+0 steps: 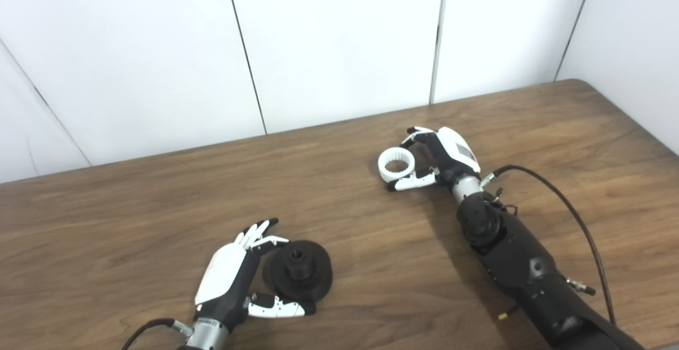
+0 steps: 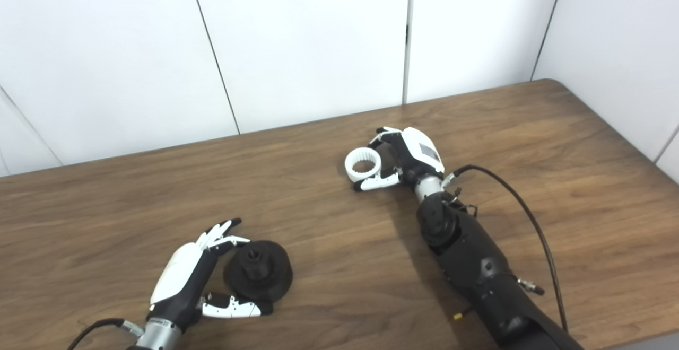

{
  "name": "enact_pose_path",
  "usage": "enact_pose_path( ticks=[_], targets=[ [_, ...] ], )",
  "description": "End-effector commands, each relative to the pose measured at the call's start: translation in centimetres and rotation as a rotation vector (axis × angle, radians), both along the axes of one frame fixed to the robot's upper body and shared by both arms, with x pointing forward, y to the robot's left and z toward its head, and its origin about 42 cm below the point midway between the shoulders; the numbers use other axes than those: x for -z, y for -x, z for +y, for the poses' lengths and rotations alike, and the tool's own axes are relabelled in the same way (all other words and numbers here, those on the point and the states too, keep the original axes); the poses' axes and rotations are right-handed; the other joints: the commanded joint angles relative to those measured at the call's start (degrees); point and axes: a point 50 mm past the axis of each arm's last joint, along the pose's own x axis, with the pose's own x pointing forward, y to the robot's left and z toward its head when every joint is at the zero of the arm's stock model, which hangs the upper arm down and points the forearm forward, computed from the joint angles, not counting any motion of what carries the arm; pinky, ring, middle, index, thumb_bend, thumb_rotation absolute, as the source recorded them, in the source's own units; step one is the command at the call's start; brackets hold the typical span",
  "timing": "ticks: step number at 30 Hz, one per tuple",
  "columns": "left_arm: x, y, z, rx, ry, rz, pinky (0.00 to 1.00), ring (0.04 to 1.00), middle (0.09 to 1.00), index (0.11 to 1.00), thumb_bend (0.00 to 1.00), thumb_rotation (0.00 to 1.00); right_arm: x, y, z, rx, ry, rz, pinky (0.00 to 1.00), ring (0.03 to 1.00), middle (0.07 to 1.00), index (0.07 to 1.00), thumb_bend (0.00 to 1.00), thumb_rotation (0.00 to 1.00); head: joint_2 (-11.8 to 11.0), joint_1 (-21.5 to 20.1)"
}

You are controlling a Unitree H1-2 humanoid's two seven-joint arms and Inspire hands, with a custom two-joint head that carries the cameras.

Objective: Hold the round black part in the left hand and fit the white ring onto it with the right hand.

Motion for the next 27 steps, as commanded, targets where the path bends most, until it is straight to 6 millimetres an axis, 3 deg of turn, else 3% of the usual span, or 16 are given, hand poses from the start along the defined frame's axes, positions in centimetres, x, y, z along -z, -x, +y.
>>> enact_pose_path(
  ticks=[1, 12, 27],
  targets=[
    [0.8, 0.1, -0.3, 0.012, -0.070, 0.034, 1.00, 0.986, 0.964, 0.617, 0.92, 0.28, 0.2, -0.1, 0.0, 0.005, 0.013, 0.005, 0.99, 0.911, 0.848, 0.485, 0.52, 0.14, 0.0, -0.1],
    [0.7, 0.1, -0.3, 0.012, -0.074, 0.028, 0.99, 0.983, 0.962, 0.614, 0.91, 0.29, 0.2, 0.0, -0.1, 0.009, 0.019, 0.005, 0.98, 0.906, 0.840, 0.484, 0.52, 0.14, 0.5, 0.8],
    [1.1, -0.5, -2.6, 0.012, -0.074, 0.017, 0.99, 0.981, 0.965, 0.611, 0.93, 0.31, -0.2, 0.7, -2.5, 0.009, 0.003, -0.021, 0.99, 0.909, 0.837, 0.485, 0.52, 0.14, 1.3, 13.6]
  ],
)
